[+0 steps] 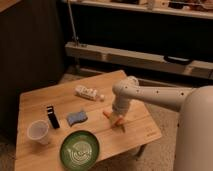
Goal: Drag the pepper across the table
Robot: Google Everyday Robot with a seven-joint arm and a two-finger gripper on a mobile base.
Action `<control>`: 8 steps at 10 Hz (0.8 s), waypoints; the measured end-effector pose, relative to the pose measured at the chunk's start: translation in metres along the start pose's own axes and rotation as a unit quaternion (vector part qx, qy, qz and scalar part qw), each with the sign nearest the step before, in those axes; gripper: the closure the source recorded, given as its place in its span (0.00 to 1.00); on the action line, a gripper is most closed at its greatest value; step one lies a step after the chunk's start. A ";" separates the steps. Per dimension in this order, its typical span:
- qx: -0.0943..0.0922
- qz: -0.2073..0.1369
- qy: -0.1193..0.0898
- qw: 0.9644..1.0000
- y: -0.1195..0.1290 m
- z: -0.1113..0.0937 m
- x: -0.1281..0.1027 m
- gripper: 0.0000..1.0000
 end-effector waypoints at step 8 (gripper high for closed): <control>-0.002 0.008 0.021 1.000 0.000 0.008 0.002 0.51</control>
